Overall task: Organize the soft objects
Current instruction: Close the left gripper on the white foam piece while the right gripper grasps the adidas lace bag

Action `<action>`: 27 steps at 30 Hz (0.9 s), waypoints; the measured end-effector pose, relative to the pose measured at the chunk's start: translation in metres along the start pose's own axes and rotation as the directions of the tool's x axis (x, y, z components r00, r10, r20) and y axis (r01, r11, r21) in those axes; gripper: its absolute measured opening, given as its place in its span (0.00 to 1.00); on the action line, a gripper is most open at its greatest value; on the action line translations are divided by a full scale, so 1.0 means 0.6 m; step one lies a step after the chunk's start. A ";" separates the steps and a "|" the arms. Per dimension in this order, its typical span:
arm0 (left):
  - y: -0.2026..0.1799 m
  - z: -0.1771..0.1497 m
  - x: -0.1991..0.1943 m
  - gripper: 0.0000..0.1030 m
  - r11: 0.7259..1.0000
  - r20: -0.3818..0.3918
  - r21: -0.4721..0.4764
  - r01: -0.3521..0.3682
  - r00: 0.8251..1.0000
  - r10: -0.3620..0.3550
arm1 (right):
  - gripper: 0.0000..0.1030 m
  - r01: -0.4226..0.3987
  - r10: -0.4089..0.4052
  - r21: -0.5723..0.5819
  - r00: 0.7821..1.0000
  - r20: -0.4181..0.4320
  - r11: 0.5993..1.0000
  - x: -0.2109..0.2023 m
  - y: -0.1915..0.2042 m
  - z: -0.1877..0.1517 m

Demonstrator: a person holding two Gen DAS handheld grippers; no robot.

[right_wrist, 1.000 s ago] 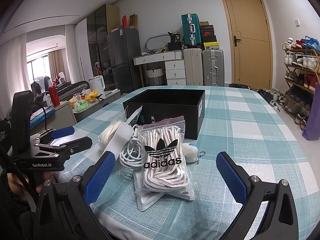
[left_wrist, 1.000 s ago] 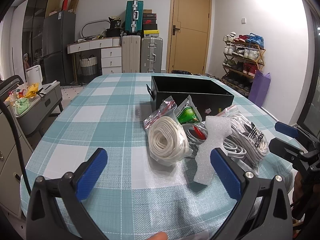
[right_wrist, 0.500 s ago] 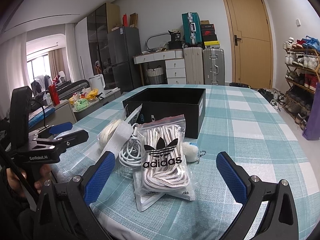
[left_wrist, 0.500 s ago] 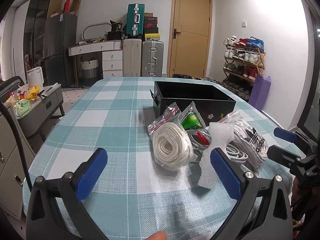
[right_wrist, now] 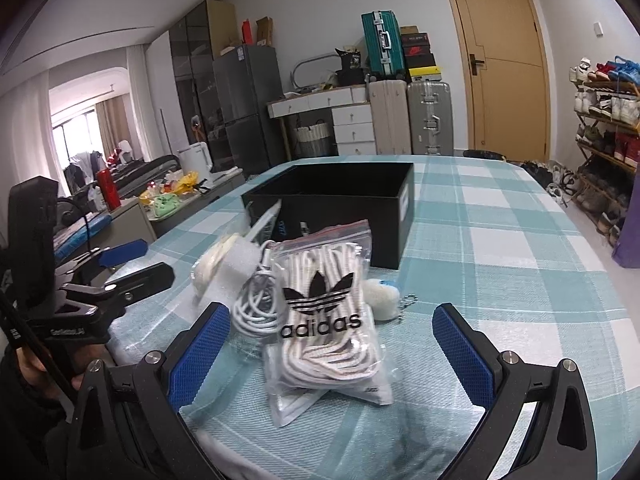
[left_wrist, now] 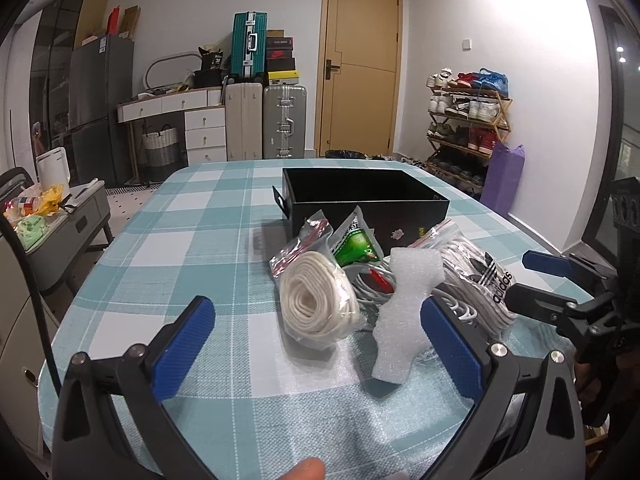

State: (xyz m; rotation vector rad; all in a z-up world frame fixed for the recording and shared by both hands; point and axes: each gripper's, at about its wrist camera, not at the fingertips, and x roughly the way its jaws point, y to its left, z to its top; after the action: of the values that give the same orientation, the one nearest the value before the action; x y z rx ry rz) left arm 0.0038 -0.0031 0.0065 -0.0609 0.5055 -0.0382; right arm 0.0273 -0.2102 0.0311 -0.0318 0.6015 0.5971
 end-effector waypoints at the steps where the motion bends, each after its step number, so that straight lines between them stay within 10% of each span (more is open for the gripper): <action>1: -0.001 0.000 0.000 1.00 1.000 0.001 0.002 -0.002 1.000 0.002 | 1.00 0.017 -0.017 -0.005 1.000 -0.001 1.000 0.001 0.000 0.000; 20: -0.069 -0.005 -0.001 0.98 0.974 -0.034 0.178 0.137 0.990 -0.133 | 0.87 0.017 -0.021 -0.051 0.997 -0.074 0.999 0.037 -0.002 0.008; 27: -0.081 -0.003 -0.004 0.77 0.962 -0.045 0.188 0.196 0.981 -0.191 | 0.83 0.008 -0.013 -0.063 0.997 -0.071 0.998 0.032 0.001 0.007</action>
State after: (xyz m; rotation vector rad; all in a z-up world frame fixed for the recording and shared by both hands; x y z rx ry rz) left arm 0.0001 -0.0515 0.0095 0.0795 0.5195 -0.2791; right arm 0.0418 -0.1990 0.0242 -0.1153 0.6518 0.6066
